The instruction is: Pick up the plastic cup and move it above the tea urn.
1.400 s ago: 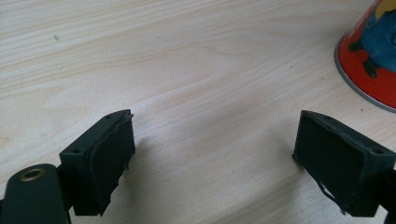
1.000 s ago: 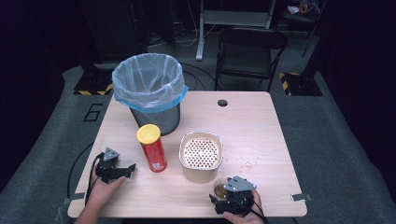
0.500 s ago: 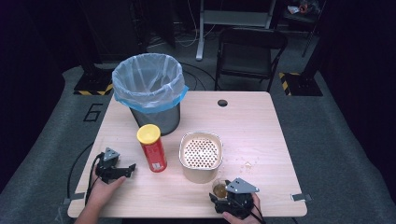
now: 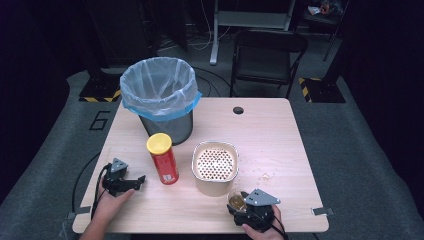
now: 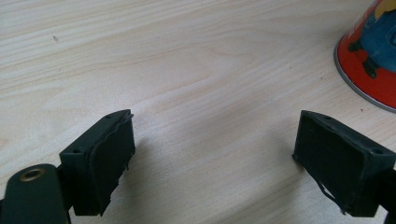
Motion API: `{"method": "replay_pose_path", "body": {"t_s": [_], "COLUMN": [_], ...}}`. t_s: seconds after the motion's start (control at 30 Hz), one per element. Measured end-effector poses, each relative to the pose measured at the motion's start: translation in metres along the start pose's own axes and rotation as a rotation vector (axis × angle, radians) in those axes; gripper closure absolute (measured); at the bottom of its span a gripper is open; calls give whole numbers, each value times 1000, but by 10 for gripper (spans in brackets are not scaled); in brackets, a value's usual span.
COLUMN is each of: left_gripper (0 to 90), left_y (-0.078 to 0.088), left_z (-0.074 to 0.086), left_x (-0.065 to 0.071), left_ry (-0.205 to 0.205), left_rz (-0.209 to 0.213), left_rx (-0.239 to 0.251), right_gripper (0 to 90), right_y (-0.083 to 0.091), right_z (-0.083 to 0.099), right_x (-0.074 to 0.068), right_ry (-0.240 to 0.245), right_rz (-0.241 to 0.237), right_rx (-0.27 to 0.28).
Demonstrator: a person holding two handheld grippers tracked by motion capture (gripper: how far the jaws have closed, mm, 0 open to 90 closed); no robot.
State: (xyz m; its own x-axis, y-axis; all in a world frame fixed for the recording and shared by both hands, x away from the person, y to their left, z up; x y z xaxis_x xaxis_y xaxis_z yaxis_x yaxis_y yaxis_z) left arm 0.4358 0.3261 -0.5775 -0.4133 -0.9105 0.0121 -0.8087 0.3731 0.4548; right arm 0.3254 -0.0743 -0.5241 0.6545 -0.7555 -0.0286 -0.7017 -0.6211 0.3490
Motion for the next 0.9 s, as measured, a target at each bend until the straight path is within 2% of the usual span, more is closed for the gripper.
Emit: {"method": "replay_pose_path", "body": {"t_s": [0.27,0.33,0.37,0.43,0.5,0.6,0.67,0.73,0.77,0.83,0.87,0.9], "left_gripper": [119,119,119,119,119,119,119,119,119,119,119,119], "left_y": [0,0,0,0,0,0,0,0,0,0,0,0], "left_z": [0,0,0,0,0,0,0,0,0,0,0,0], "left_x": [0,0,0,0,0,0,0,0,0,0,0,0], "left_ry": [0,0,0,-1,0,0,0,1,0,0,0,0], "left_rz": [0,0,0,0,0,0,0,0,0,3,3,0], "left_rx": [0,0,0,0,0,0,0,-1,0,-7,-7,1], "right_gripper": [340,339,339,340,341,342,343,343,344,345,345,346], "right_y": [4,6,6,9,10,11,10,9,7,5,5,3], "right_z": [-5,-6,-6,-8,-9,-10,-12,-13,-14,-15,-15,-16], "right_x": [14,22,22,33,38,45,56,61,71,80,80,89], "right_ry": [-29,-48,-48,-50,-57,-39,4,15,31,38,38,39], "right_rz": [13,19,19,32,42,48,49,57,71,82,82,87], "right_rx": [25,26,26,28,25,26,29,31,29,32,32,38]}}
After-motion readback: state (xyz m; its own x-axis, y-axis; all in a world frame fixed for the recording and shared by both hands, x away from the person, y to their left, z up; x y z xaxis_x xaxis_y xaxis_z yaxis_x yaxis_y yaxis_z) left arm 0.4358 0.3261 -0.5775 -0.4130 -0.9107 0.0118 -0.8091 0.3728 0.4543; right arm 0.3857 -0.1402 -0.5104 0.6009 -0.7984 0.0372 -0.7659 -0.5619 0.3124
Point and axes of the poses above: each handheld gripper's, and its own axes: y roughly backward along the jaws, z roughly out of its underside, x roughly to its right, the point moved 7 cm from there along -y, roughly forward along the jaws, and after that the axes turned 15 degrees about x, right-handed, at the moved point
